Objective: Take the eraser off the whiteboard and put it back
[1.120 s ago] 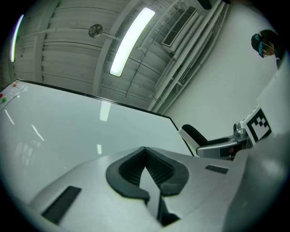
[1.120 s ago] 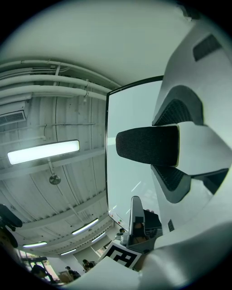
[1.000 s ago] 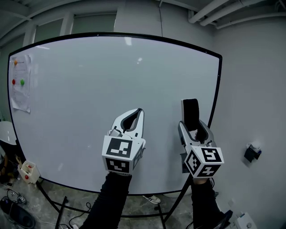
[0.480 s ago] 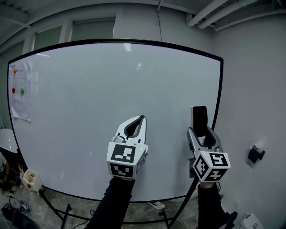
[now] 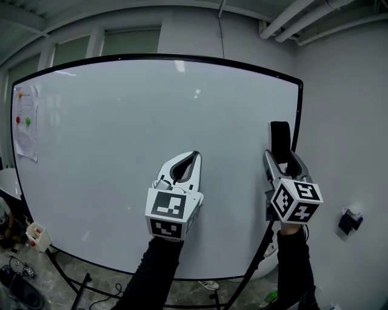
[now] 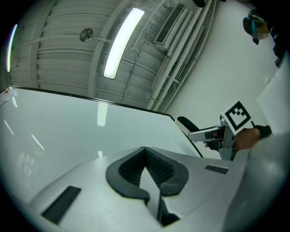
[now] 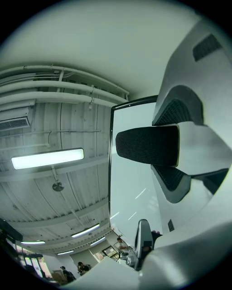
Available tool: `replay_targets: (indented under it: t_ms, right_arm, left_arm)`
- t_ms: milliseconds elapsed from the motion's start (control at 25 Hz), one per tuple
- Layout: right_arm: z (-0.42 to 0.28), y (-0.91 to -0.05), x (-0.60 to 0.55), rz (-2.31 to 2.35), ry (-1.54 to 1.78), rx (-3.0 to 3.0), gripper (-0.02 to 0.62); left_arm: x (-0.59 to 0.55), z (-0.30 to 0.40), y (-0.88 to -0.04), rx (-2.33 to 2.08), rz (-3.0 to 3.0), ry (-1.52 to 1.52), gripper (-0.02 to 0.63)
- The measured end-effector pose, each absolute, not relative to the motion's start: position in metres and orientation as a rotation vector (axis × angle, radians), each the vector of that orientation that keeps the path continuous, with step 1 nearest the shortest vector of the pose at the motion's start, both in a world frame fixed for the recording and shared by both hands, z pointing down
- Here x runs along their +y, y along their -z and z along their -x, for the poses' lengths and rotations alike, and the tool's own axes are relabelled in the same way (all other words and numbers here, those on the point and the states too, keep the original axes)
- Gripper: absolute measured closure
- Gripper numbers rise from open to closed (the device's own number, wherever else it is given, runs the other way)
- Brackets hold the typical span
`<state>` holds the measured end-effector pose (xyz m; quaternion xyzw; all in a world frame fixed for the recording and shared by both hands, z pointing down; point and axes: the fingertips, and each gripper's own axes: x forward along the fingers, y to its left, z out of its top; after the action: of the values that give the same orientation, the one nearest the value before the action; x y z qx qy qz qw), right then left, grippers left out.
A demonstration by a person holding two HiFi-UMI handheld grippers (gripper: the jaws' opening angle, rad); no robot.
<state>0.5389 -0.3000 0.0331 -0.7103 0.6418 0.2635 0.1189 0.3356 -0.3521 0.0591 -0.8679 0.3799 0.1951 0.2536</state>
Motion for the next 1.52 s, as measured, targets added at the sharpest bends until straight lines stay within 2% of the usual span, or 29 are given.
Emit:
replay_targets:
  t_ms: [280, 640, 1520]
  right_arm:
    - [-0.572, 0.021, -0.317, 2.039, -0.792, 1.855, 0.321]
    - [-0.585, 0.046, -0.336, 2.083, -0.806, 1.83, 0.32]
    - [-0.583, 0.036, -0.341, 2.083, -0.773, 1.918, 0.319]
  left_arm:
    - [-0.36, -0.348, -0.056, 1.085, 2.315, -0.529, 0.601]
    - [-0.368, -0.351, -0.05, 1.111, 2.292, -0.532, 0.601]
    - [-0.371, -0.351, -0.063, 1.109, 2.306, -0.501, 0.601]
